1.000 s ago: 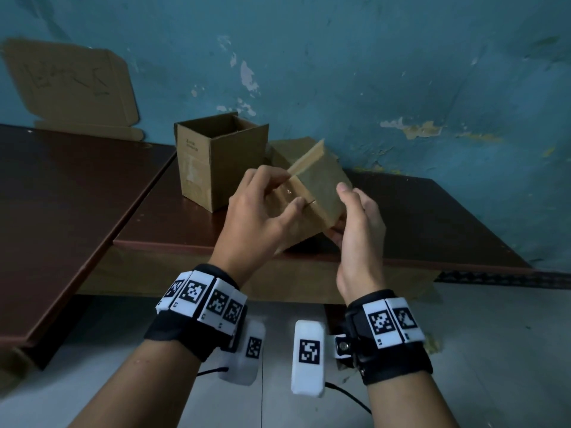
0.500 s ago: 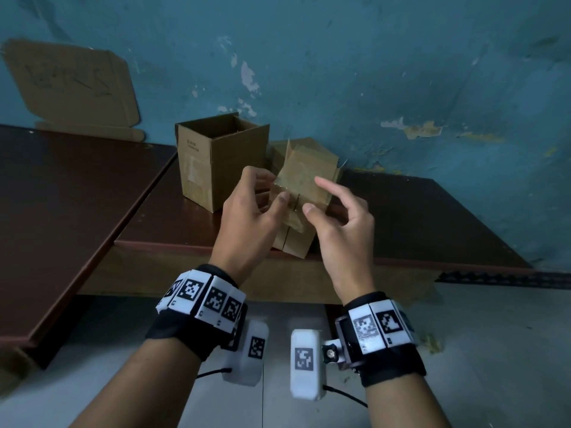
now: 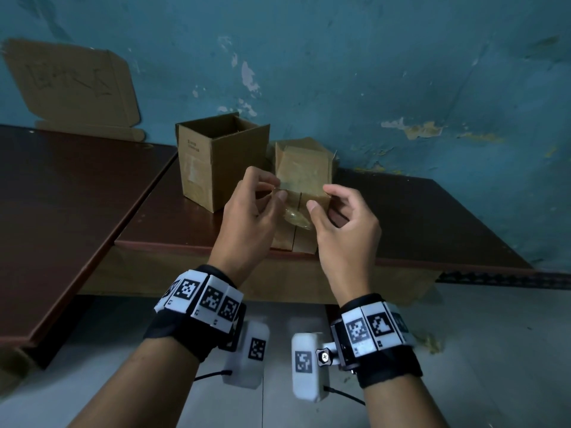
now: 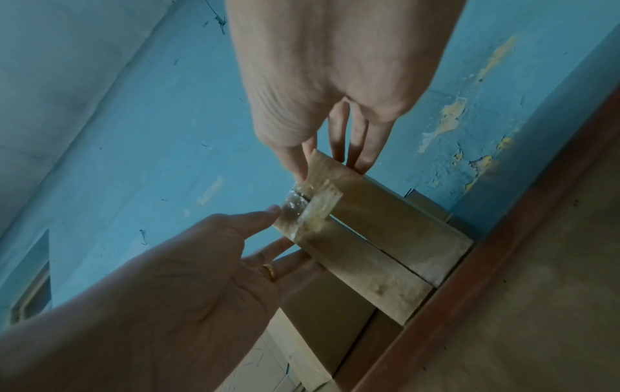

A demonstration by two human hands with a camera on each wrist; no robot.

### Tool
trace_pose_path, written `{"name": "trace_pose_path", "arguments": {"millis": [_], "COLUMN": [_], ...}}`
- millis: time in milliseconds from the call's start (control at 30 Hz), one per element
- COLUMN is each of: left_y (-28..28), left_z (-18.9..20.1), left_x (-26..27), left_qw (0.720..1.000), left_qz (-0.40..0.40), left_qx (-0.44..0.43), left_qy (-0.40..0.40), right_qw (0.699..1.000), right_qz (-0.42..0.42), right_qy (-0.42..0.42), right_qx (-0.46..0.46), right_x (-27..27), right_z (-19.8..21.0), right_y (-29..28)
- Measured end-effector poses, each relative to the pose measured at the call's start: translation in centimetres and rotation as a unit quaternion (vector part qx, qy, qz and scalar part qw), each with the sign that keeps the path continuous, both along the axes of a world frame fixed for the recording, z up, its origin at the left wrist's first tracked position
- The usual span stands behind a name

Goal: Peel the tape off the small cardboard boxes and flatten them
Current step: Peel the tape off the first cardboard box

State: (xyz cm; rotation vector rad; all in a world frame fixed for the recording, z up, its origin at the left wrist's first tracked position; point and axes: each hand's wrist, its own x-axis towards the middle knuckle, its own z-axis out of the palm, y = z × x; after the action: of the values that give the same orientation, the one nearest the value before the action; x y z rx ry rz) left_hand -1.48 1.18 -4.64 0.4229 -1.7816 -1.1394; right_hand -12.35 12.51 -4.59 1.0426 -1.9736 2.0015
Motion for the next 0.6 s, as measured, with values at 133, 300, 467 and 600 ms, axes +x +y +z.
{"name": "trace_pose_path", "arguments": {"millis": [133, 300, 467, 600], "left_y": [0.04, 0.02, 0.2, 0.55], "left_z": [-0.28, -0.46, -0.78, -0.82], "left_x": [-0.52, -0.53, -0.42, -0.55], "left_qw": [0.999, 1.0, 0.999, 0.998], "left_qz": [-0.002, 0.006, 0.038, 0.051], "left_qx": [0.003, -0.001, -0.004, 0.006], "left_qy": [0.032, 0.016, -0.018, -0.02], "right_qw": [1.0, 1.0, 0.999, 0.997], "right_qz": [-0.005, -0.017, -0.038, -0.055], "right_qy": [0.006, 0.0, 0.009, 0.02], "right_qx": [-0.018, -0.01, 0.017, 0.047], "right_x": [-0.17, -0.52, -0.78, -0.77], "right_z": [-0.18, -0.51, -0.79, -0.66], "right_y": [-0.2, -0.27, -0.26, -0.23]}}
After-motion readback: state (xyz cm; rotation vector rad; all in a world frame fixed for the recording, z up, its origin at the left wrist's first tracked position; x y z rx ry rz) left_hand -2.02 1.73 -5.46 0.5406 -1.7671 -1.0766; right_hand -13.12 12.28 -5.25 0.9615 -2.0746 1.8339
